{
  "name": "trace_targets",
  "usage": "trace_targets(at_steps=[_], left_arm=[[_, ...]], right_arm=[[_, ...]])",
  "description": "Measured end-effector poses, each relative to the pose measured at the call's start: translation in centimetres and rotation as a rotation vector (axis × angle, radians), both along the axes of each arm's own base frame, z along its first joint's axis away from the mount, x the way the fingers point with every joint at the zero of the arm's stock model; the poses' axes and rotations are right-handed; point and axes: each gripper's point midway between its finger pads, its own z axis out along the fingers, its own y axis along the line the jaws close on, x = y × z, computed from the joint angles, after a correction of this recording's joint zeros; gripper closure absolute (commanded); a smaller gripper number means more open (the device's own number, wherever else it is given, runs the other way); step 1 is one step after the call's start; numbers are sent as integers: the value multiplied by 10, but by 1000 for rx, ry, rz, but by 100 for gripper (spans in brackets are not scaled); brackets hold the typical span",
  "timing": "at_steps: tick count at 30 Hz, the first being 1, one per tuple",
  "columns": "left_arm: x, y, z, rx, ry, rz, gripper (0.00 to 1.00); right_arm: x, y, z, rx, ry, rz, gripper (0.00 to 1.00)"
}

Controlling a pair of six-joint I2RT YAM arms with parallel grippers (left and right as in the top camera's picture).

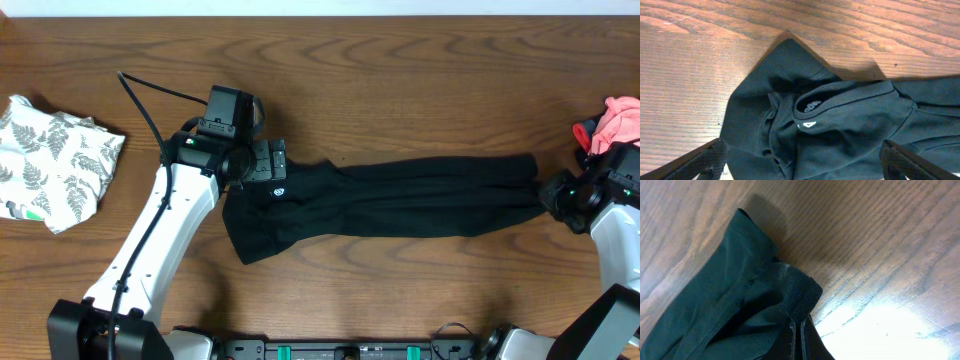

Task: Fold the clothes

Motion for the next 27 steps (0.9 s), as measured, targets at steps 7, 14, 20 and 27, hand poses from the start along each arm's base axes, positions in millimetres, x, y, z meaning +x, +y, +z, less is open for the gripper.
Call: trace_targets(at_steps=[7,14,20,27], left_arm=[[0,0,0,1,2,0,2],[-1,0,0,1,2,0,2],[0,0,0,1,2,0,2],[0,0,0,1,2,0,2]], right_arm=[[27,9,11,16,-133,128,99],[53,61,29,84,-255,365,99],[61,129,30,94,-256,580,99],[61,178,28,61,-242,718,99]])
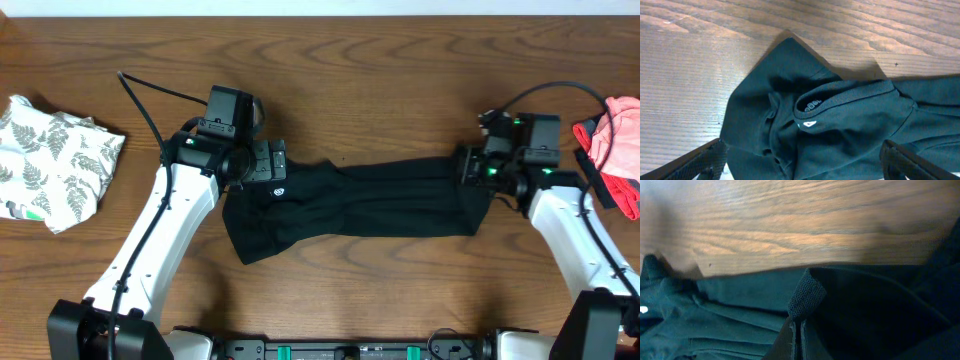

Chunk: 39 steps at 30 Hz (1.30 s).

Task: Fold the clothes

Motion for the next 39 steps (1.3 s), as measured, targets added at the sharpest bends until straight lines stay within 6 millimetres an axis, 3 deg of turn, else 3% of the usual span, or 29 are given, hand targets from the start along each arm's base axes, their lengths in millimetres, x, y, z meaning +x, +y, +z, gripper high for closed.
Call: trace_targets(at_steps=[13,21,26,35,39], left_arm=[[-1,0,0,1,4,0,2],[-2,1,-1,3,10,0,2],[-3,1,-1,3,11,0,2],[-3,1,-1,3,11,0,2],[-3,1,-1,3,11,0,2]], right_arm=[[3,36,3,-44,-47,95,99],[-2,24,-5,-112,-12,57,99],[-14,-7,-18,-175,89,-65,99],[-53,-104,-35,-249,308,-511,98],[-69,-123,-38,-268,365,-595,92]])
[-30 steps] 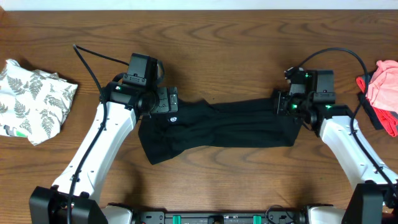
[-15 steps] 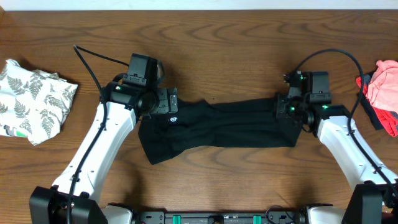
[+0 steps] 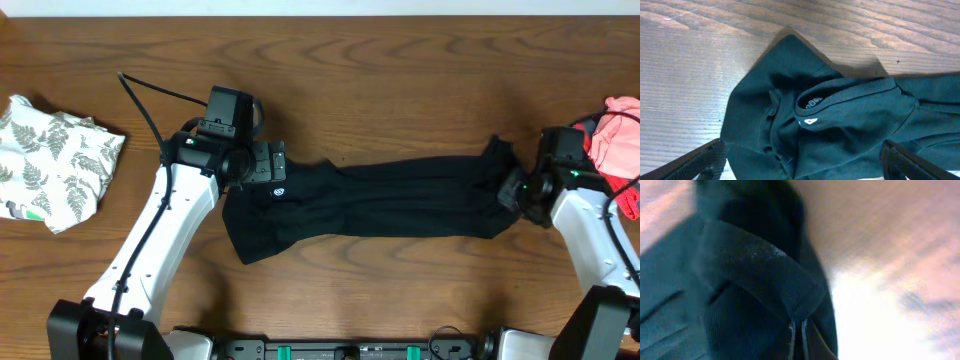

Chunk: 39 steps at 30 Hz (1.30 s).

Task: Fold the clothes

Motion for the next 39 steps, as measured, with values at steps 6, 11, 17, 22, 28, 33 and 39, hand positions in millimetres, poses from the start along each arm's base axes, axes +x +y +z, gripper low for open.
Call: trace_targets(at_steps=[6,11,17,22,28,33,39], left_arm=[[0,0,0,0,0,0,2],[-1,0,0,1,5,0,2],[-2,0,-1,2,7,0,2],[-4,1,-2,4,17,0,2],[-5,1,-2,5,20,0,2],[-5,1,-2,5,20,0,2],[-5,1,-2,5,21,0,2]], right_arm=[[-15,-13,-2,-30,53,-58,83],[-27,-30,-2,-91,94,-116,80],[-36,-49,0,-136,112,-176,76],[-38,-62,1,-150,101,-223,73],[23,-47,14,-42,-149,-15,49],[52,-29,25,14,-269,112,47],[79,-5,8,27,-294,228,50]])
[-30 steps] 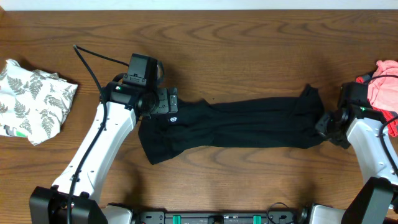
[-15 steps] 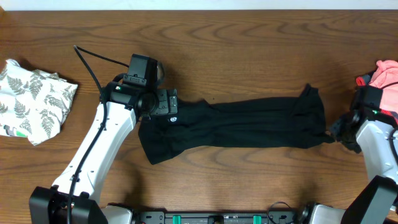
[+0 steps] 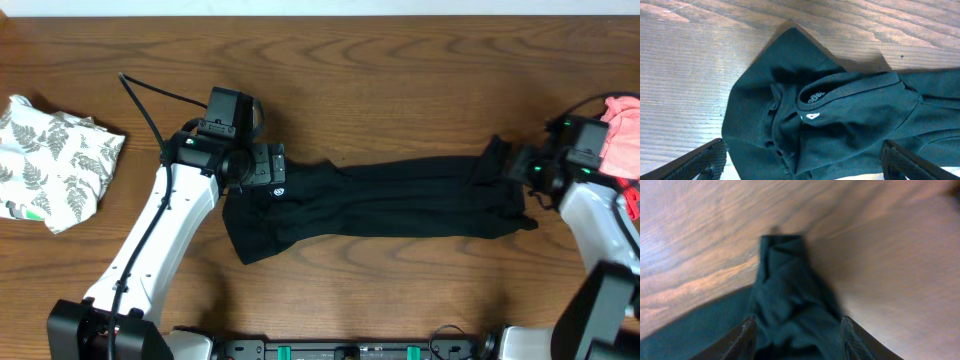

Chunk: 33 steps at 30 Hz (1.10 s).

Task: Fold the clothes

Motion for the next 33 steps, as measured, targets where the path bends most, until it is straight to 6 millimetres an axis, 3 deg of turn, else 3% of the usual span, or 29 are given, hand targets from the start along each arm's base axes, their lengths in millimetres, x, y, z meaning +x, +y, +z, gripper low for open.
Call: trace_targets(at_steps=[3,10,15,17,27,33], left_arm=[[0,0,0,0,0,0,2],[0,0,0,0,0,0,2],[0,0,0,0,0,0,2],[0,0,0,0,0,0,2],[0,0,0,0,0,0,2],[0,0,0,0,0,0,2]], right_arm=[[6,13,-21,10,33,44,50],[9,19,-42,20,63,69,55],[10,17,-45,4,66,74,91],[9,16,-45,-1,70,69,99],[-6,18,-49,9,144,64,99],[-3,14,-24,-10,130,55,99]])
